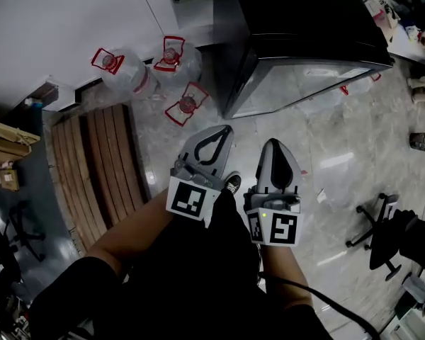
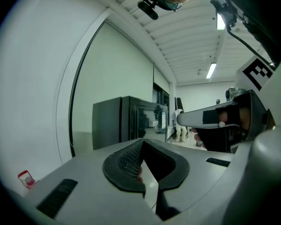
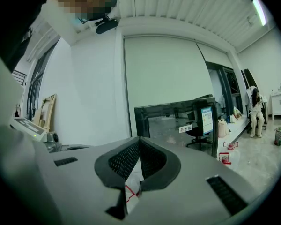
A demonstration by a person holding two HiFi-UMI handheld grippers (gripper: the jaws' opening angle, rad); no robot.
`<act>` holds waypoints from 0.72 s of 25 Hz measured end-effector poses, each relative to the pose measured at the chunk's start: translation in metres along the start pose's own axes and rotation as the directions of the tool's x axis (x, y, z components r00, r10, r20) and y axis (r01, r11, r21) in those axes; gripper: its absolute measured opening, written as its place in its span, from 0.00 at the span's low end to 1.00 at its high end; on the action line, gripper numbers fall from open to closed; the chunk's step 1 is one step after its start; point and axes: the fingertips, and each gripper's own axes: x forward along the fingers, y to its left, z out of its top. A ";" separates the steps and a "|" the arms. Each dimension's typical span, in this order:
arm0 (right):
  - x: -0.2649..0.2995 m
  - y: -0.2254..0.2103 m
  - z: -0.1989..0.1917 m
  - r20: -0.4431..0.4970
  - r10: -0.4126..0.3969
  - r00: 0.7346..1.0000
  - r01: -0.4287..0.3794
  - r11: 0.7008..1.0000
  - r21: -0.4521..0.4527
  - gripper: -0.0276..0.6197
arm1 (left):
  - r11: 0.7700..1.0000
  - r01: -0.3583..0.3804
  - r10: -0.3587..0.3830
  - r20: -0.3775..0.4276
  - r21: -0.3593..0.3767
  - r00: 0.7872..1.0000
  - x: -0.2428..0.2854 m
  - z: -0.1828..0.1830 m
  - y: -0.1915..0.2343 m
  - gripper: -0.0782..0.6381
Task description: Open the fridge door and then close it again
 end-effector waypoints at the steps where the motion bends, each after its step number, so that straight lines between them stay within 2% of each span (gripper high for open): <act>1: 0.009 -0.004 -0.010 -0.007 0.006 1.000 -0.006 1.000 0.003 0.07 | 1.000 -0.004 0.004 -0.006 -0.013 1.000 0.011 -0.011 0.005 0.11; 6: 0.038 -0.016 -0.061 -0.020 0.022 1.000 -0.021 0.999 0.042 0.07 | 1.000 -0.007 0.007 -0.020 -0.010 1.000 0.056 -0.063 0.024 0.11; 10: 0.055 -0.030 -0.097 -0.037 0.026 0.999 -0.023 0.998 0.056 0.07 | 1.000 0.021 -0.021 -0.004 0.003 1.000 0.082 -0.087 0.033 0.12; 11: 0.059 -0.034 -0.104 -0.037 0.024 0.999 -0.022 0.998 0.062 0.07 | 0.999 0.043 -0.043 -0.004 0.004 0.999 0.088 -0.091 0.032 0.24; 12: 0.062 -0.038 -0.111 -0.041 0.019 0.999 -0.017 0.998 0.066 0.07 | 0.998 0.067 -0.067 -0.003 0.013 0.998 0.093 -0.095 0.031 0.28; 15: 0.065 -0.051 -0.133 -0.090 -0.006 0.996 0.013 0.997 0.076 0.07 | 0.992 0.115 -0.115 0.003 0.052 0.993 0.107 -0.102 0.029 0.28; 18: 0.068 -0.059 -0.156 -0.131 -0.014 0.991 0.027 0.995 0.093 0.07 | 0.991 0.126 -0.126 0.003 0.043 0.992 0.120 -0.111 0.032 0.28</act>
